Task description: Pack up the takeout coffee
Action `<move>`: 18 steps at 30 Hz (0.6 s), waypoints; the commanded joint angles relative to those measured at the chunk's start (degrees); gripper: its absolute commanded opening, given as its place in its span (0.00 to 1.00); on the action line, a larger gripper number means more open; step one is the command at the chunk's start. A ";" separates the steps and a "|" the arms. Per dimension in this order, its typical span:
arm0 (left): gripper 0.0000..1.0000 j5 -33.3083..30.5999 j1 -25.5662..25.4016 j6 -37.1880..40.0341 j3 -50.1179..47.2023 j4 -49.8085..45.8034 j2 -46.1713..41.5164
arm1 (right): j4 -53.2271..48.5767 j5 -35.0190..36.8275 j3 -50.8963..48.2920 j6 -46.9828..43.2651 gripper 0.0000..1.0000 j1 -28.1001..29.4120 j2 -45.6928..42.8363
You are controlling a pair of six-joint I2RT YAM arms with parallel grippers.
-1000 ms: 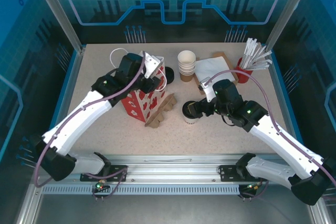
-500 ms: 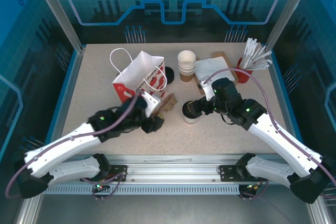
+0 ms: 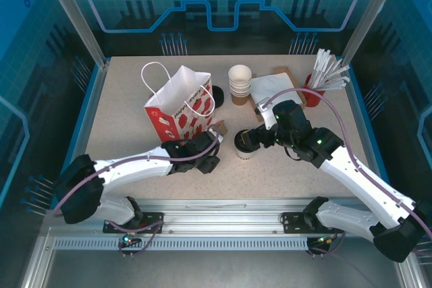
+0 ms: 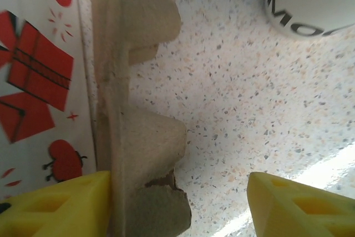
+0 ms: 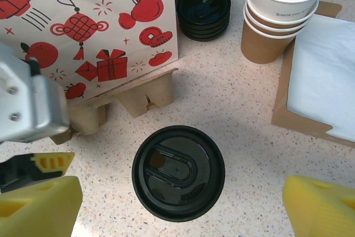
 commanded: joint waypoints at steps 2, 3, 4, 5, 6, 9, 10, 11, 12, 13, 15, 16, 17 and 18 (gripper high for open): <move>0.63 3.56 -0.16 0.71 0.82 1.29 0.70 | -1.08 1.04 -0.51 0.89 0.95 -0.60 -1.60; 0.63 4.80 -0.15 0.76 0.61 1.45 0.47 | -0.95 1.03 -0.67 0.88 0.95 -0.60 -1.69; 0.62 6.24 -0.15 0.73 0.29 1.90 0.14 | -0.79 0.95 -0.81 0.92 0.95 -0.61 -1.70; 0.62 7.71 -0.19 0.89 0.04 2.44 -0.15 | -0.70 0.89 -0.90 0.98 0.95 -0.61 -1.61; 0.61 9.35 -0.22 1.02 -0.27 2.95 -0.34 | -0.58 0.80 -0.97 1.01 0.95 -0.61 -1.53; 0.61 12.65 -0.75 1.28 -0.38 3.11 -0.27 | -0.43 0.81 -1.15 1.00 0.95 -0.61 -1.28; 0.61 13.76 -1.07 1.28 -0.29 3.08 -0.05 | -0.45 0.86 -1.28 0.96 0.95 -0.65 -1.24; 0.61 14.73 -1.12 1.28 -0.25 3.04 0.02 | -0.40 0.95 -1.25 0.95 0.95 -0.65 -1.17; 0.61 16.56 -1.23 1.29 -0.25 3.30 0.06 | -0.36 0.95 -1.28 0.92 0.95 -0.67 -1.09; 0.62 17.67 -1.16 1.29 -0.15 3.34 -0.07 | -0.31 0.92 -1.17 0.97 0.95 -0.69 -1.05; 0.62 18.55 -1.13 1.50 0.11 3.70 -0.97 | -0.31 0.89 -1.06 0.95 0.95 -0.69 -1.00; 0.62 18.89 -1.12 1.63 0.19 4.06 -1.57 | -0.23 0.86 -1.07 0.92 0.95 -0.67 -0.97; 0.62 18.48 -1.09 1.67 0.32 4.21 -2.03 | -0.22 0.73 -1.10 0.95 0.95 -0.69 -0.91; 0.62 17.21 -0.74 1.27 0.66 4.14 -2.47 | -0.31 0.72 -0.93 0.93 0.95 -0.69 -0.86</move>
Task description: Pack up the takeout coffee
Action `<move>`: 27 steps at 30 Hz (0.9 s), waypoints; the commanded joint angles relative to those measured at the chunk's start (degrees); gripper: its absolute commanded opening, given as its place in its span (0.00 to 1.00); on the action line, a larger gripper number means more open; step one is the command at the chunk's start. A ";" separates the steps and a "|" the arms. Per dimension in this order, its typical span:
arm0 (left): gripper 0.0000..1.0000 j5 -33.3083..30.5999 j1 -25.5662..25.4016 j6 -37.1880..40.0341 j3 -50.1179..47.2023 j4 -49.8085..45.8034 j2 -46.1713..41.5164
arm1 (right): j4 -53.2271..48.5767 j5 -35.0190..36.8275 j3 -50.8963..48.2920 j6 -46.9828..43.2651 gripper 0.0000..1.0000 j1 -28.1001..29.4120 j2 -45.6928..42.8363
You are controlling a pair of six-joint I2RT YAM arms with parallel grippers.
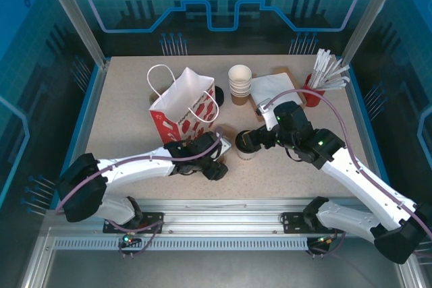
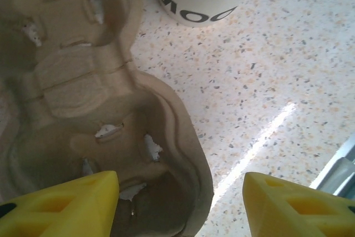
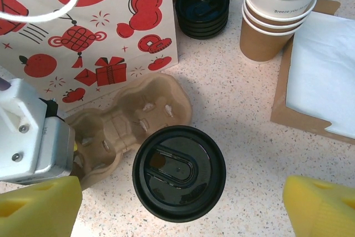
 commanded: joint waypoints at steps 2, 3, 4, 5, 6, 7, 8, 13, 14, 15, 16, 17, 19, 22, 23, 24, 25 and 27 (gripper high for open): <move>0.60 -1.58 1.22 -0.96 1.58 0.66 -2.64 | -0.21 0.71 -0.34 0.71 0.95 -0.63 -0.06; 0.59 -3.99 1.86 -2.52 2.17 0.17 -2.34 | -0.13 0.75 -0.33 0.73 0.95 -0.60 -0.06; 0.57 -6.35 2.33 -4.13 2.73 -0.36 -1.70 | -0.07 0.65 -0.40 0.72 0.95 -0.60 -0.11; 0.57 -7.62 2.69 -5.23 3.33 -0.78 -0.89 | -0.02 0.61 -0.41 0.81 0.95 -0.60 0.01; 0.56 -8.78 2.95 -6.74 4.16 -1.35 0.19 | 0.14 0.60 -0.49 0.81 0.95 -0.65 0.16; 0.56 -10.14 3.18 -8.57 4.99 -1.94 1.32 | 0.15 0.47 -0.44 0.83 0.95 -0.60 0.33; 0.55 -11.49 3.27 -10.09 5.97 -2.71 2.32 | 0.15 0.53 -0.42 0.81 0.95 -0.63 0.45; 0.52 -11.29 3.27 -15.09 10.11 -3.21 7.17 | 0.15 0.51 -0.24 0.62 0.95 -0.62 0.65; 0.52 -11.44 3.25 -15.77 10.77 -3.54 8.08 | 0.08 0.53 -0.27 0.51 0.95 -0.68 0.65; 0.51 -11.77 3.27 -16.41 11.50 -3.92 9.13 | 0.02 0.54 -0.21 0.50 0.95 -0.69 0.69; 0.51 -12.57 3.26 -17.10 12.17 -4.53 9.95 | 0.06 0.56 -0.26 0.37 0.95 -0.70 0.60; 0.51 -13.07 3.27 -17.59 12.76 -5.06 10.57 | 0.01 0.61 -0.25 0.30 0.95 -0.69 0.56; 0.50 -13.97 3.27 -18.54 13.79 -6.08 11.66 | -0.11 0.70 -0.24 0.27 0.95 -0.85 0.55; 0.50 -14.75 3.27 -19.19 14.67 -6.83 13.42 | 0.19 0.62 -0.49 0.10 0.95 -0.93 0.62; 0.50 -15.14 3.25 -19.13 14.94 -7.09 13.91 | 0.22 0.55 -0.51 0.04 0.95 -0.87 0.65; 0.50 -15.78 3.26 -19.17 15.25 -7.50 14.47 | 0.24 0.51 -0.43 -0.02 0.95 -0.87 0.72; 0.50 -16.08 3.21 -19.21 15.48 -7.84 15.14 | 0.28 0.37 -0.45 0.01 0.95 -0.96 0.82; 0.50 -16.80 3.26 -19.29 15.74 -8.37 15.99 | 0.33 0.36 -0.48 -0.07 0.95 -0.96 0.91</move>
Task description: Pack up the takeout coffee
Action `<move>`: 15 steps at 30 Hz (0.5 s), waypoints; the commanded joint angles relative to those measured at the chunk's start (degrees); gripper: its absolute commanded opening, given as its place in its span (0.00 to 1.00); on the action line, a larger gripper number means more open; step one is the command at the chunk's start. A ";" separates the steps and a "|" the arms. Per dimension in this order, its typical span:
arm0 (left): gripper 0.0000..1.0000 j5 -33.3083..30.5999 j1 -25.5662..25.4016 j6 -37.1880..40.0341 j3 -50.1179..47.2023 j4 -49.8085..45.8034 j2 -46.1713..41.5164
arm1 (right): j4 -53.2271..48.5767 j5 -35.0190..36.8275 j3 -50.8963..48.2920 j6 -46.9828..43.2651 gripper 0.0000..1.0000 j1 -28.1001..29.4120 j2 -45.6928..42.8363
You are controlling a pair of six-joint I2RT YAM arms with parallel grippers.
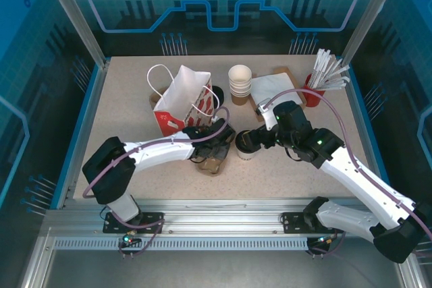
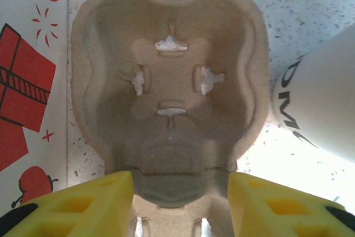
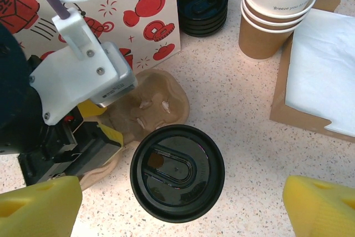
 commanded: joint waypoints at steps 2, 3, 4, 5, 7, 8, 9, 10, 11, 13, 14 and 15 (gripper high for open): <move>0.50 -2.70 0.10 -1.90 1.78 -3.02 1.78 | 0.38 0.29 -0.50 -0.03 0.95 -0.67 0.36; 0.50 -2.49 0.06 -1.99 1.76 -2.85 1.92 | 0.39 0.24 -0.57 -0.03 0.95 -0.68 0.36; 0.50 -2.14 0.08 -2.07 1.79 -2.79 2.17 | 0.44 0.28 -0.61 -0.11 0.95 -0.68 0.36; 0.50 -1.98 0.12 -2.07 1.87 -2.81 2.42 | 0.48 0.29 -0.68 -0.08 0.95 -0.67 0.32; 0.50 -1.66 0.12 -1.99 1.90 -2.72 2.86 | 0.62 0.29 -0.86 -0.03 0.95 -0.67 0.20; 0.50 -1.73 0.12 -1.99 1.89 -2.70 3.05 | 0.62 0.20 -1.02 0.10 0.95 -0.67 0.16; 0.49 -1.49 0.12 -1.90 1.86 -2.55 3.20 | 0.72 0.10 -1.11 0.06 0.95 -0.67 0.10; 0.49 -1.42 0.12 -1.86 1.87 -2.50 3.39 | 0.75 0.04 -1.30 0.19 0.95 -0.67 0.01; 0.49 -1.31 0.12 -1.86 1.90 -2.27 3.50 | 0.73 0.06 -1.37 0.15 0.95 -0.67 -0.12; 0.48 -1.20 0.12 -1.79 1.85 -2.00 3.72 | 0.54 0.30 -1.49 0.15 0.95 -0.73 -0.32; 0.48 -1.23 0.12 -1.84 1.84 -1.87 3.84 | 0.57 0.26 -1.55 0.15 0.95 -0.76 -0.41; 0.48 -1.19 0.12 -1.81 1.85 -1.82 3.89 | 0.57 0.26 -1.68 0.24 0.95 -0.76 -0.51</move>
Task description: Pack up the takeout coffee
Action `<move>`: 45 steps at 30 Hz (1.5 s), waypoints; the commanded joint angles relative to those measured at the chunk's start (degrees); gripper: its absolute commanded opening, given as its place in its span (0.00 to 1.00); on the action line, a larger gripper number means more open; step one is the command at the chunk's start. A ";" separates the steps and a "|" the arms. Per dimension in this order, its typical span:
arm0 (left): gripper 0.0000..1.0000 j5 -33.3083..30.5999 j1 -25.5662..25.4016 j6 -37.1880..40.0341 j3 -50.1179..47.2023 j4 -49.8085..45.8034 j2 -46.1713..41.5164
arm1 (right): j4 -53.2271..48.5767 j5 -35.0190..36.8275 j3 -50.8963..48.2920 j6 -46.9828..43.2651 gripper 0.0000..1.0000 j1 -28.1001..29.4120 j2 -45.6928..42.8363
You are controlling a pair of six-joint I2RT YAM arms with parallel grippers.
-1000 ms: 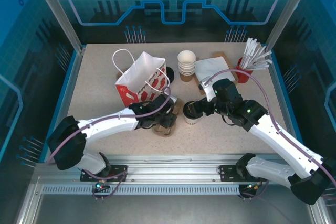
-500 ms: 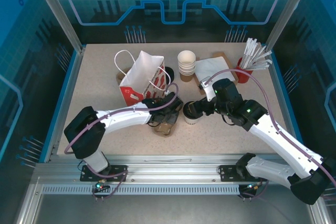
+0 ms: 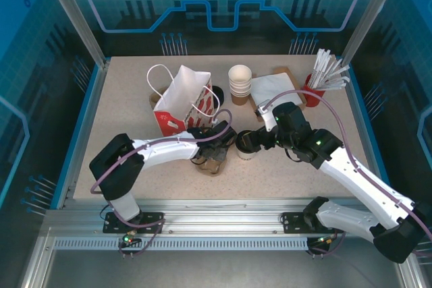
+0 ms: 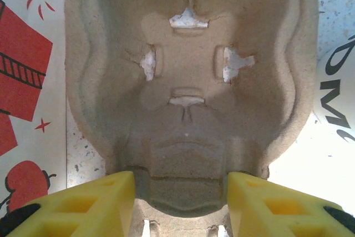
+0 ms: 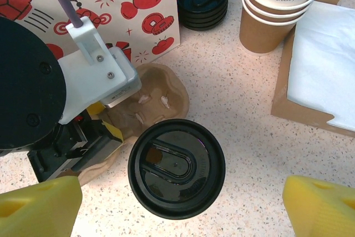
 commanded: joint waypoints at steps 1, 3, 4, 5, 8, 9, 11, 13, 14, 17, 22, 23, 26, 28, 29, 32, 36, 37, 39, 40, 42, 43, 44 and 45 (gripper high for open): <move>0.48 -0.44 0.12 -0.68 1.76 -0.62 0.82 | 0.31 0.27 -0.69 0.29 0.95 -0.76 -0.58; 0.49 -0.41 0.12 -0.55 1.81 -0.48 1.05 | 0.31 0.31 -0.73 0.37 0.95 -0.75 -0.67; 0.49 -0.53 0.12 -0.42 1.77 -0.40 1.12 | 0.23 0.31 -0.72 0.39 0.95 -0.78 -0.67; 0.49 -0.47 0.20 -0.33 1.85 -0.25 1.20 | 0.22 0.22 -0.77 0.45 0.95 -0.71 -0.75; 0.49 -0.34 0.15 -0.23 1.86 -0.03 1.39 | 0.22 0.17 -1.03 0.41 0.95 -0.76 -0.94; 0.49 -0.29 0.27 -0.19 1.86 0.07 1.39 | 0.20 0.19 -1.12 0.53 0.95 -0.71 -1.02; 0.49 -0.25 0.38 -0.08 2.03 0.17 1.47 | 0.14 0.21 -1.21 0.52 0.95 -0.74 -1.11; 0.49 -0.14 0.45 0.07 2.07 0.15 1.54 | 0.13 0.14 -1.18 0.55 0.95 -0.76 -1.06; 0.49 -0.11 0.49 0.09 2.12 0.22 1.51 | 0.12 0.21 -1.24 0.50 0.95 -0.74 -1.14; 0.49 -0.02 0.51 0.33 2.25 0.45 1.52 | 0.21 0.17 -1.27 0.65 0.95 -0.76 -1.11; 0.47 0.10 0.65 0.80 2.79 0.33 1.99 | 0.22 0.05 -1.38 0.63 0.95 -0.76 -1.03; 0.46 0.15 0.66 0.86 2.95 0.31 2.00 | 0.26 0.08 -1.35 0.63 0.95 -0.76 -0.91; 0.46 0.24 0.72 1.08 3.17 0.46 2.39 | 0.22 -0.02 -1.38 0.66 0.95 -0.76 -1.02; 0.45 0.21 0.78 1.22 3.26 0.16 2.65 | 0.19 0.14 -1.38 0.59 0.95 -0.76 -1.02; 0.45 0.20 0.82 1.25 3.43 0.03 2.79 | 0.13 0.00 -1.32 0.60 0.95 -0.76 -1.08; 0.46 0.17 0.91 1.12 3.40 -0.26 2.56 | 0.04 0.06 -1.39 0.64 0.95 -0.78 -1.11; 0.47 0.32 0.91 0.73 2.78 -0.68 1.90 | 0.22 0.07 -1.52 0.61 0.95 -0.76 -1.11; 0.47 0.31 0.84 0.68 2.54 -0.71 1.70 | 0.22 0.13 -1.52 0.63 0.95 -0.86 -1.11; 0.47 0.41 0.89 0.56 2.29 -0.92 1.65 | 0.36 -0.03 -1.56 0.65 0.95 -0.80 -0.98; 0.47 0.30 0.88 0.48 2.17 -1.05 1.55 | 0.39 -0.04 -1.55 0.69 0.95 -0.76 -0.93; 0.47 0.08 0.99 0.35 1.86 -1.12 1.39 | 0.41 -0.08 -1.52 0.69 0.95 -0.76 -0.93; 0.47 0.23 1.06 0.22 1.70 -1.10 1.31 | 0.34 -0.04 -1.58 0.74 0.95 -0.79 -0.93; 0.47 0.31 1.09 0.17 1.47 -0.95 1.13 | 0.39 -0.09 -1.59 0.62 0.95 -0.81 -0.93; 0.46 0.27 1.13 0.20 1.41 -0.93 1.10 | 0.46 -0.09 -1.57 0.59 0.95 -0.76 -0.95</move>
